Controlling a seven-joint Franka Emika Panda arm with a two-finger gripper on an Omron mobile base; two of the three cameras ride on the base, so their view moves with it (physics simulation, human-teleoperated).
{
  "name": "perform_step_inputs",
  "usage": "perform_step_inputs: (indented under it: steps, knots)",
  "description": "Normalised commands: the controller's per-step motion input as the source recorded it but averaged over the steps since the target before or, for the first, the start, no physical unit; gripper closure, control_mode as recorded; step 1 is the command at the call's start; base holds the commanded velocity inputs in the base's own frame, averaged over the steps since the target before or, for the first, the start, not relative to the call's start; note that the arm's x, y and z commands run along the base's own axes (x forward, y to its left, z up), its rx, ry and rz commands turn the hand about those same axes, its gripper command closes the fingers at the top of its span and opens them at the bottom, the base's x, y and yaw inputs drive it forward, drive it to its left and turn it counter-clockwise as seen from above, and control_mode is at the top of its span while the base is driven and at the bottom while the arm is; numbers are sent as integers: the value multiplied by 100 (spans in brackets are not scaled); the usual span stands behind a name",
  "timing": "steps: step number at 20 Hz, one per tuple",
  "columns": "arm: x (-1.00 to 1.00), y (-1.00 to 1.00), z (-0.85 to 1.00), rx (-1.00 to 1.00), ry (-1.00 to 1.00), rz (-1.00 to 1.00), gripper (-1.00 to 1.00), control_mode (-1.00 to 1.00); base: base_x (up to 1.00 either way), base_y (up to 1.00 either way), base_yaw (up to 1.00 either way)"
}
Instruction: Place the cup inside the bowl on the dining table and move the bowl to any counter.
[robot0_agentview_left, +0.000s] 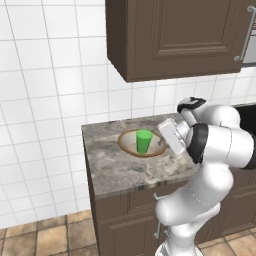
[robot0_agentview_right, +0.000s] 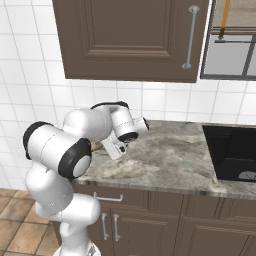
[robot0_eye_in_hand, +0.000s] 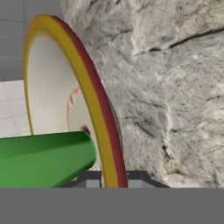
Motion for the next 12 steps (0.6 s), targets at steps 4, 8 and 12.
perform_step_inputs:
  steps: [4,8,12]
  knots:
    - [26,0,-28,0,0,0,100,-100,0,0,0]
    - [23,0,-14,0,0,0,100,-100,0,0,0]
    - [19,0,-3,0,0,0,100,-100,0,0,0]
